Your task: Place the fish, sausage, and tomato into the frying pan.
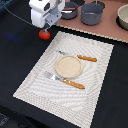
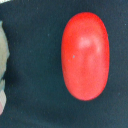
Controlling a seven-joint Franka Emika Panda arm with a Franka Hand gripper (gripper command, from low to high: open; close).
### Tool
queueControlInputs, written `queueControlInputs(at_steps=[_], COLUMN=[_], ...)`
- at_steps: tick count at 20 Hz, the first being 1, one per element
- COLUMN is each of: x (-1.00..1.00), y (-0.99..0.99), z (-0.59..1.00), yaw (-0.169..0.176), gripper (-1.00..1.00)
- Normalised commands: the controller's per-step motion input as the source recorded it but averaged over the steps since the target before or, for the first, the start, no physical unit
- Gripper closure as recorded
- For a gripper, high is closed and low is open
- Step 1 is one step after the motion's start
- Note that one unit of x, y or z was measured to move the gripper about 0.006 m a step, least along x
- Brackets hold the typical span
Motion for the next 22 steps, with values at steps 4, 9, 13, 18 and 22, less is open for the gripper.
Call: queueControlInputs(at_steps=[4,9,13,18,22], x=[-0.41,-0.52,-0.61,-0.51,-0.28], y=[0.0,0.0,0.0,0.0,0.0], z=[-0.37,-0.39,-0.43,-0.37,-0.24], yaw=[0.0,0.0,0.0,0.0,0.0], gripper=[-1.0,-1.0,-1.0,1.0,1.0])
